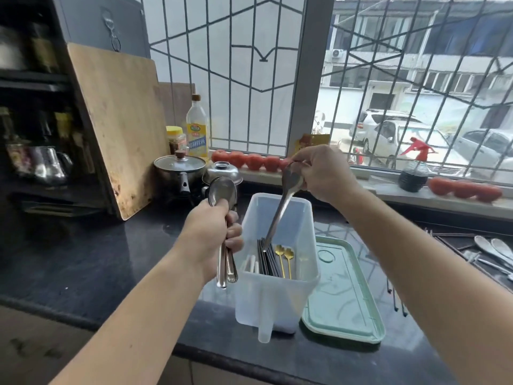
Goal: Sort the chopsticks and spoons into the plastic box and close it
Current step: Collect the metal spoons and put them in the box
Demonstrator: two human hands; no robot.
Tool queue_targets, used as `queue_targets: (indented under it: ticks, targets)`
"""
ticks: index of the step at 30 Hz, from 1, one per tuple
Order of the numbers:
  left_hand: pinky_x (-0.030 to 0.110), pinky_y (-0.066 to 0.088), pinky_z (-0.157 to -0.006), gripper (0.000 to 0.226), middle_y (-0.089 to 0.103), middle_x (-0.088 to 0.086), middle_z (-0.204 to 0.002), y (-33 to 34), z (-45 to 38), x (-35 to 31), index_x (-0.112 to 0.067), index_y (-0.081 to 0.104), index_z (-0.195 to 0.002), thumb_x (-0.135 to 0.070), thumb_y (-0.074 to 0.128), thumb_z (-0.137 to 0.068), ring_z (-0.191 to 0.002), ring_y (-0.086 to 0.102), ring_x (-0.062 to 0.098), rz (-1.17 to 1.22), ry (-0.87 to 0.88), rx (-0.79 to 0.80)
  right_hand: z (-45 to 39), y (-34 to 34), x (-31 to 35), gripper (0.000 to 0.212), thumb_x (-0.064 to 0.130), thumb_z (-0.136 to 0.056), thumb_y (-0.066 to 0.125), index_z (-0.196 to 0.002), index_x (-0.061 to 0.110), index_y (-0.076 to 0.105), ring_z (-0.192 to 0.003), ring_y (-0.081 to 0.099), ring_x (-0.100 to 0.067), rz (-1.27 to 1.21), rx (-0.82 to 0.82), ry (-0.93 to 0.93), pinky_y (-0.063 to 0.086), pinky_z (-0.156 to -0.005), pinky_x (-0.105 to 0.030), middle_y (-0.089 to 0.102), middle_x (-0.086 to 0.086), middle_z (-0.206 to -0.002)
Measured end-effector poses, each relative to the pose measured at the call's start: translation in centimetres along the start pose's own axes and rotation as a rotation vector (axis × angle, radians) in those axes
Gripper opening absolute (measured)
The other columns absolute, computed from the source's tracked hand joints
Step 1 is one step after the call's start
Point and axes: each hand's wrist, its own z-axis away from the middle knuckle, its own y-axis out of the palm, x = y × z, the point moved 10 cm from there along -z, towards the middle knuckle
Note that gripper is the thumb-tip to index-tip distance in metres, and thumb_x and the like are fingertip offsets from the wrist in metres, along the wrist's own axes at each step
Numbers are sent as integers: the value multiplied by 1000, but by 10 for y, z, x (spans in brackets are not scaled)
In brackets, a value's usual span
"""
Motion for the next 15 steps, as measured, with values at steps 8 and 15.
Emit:
queue_targets:
  ticks: [8, 15]
  targets:
    - [20, 25, -37, 17, 42, 6, -71, 54, -36, 27, -13, 41, -97, 2, 34, -98, -44, 32, 11, -145, -58, 84, 19, 160, -55, 19, 23, -86, 72, -73, 24, 60, -75, 60, -19, 843, 784, -134, 49, -63, -33, 62, 6, -79]
    - [23, 24, -42, 20, 40, 9, -83, 42, -39, 31, -10, 43, -97, 6, 31, -94, -51, 35, 12, -199, 21, -5, 12, 176, -70, 9, 20, -85, 74, -93, 21, 71, -85, 66, -21, 896, 800, -171, 51, -67, -33, 68, 4, -94]
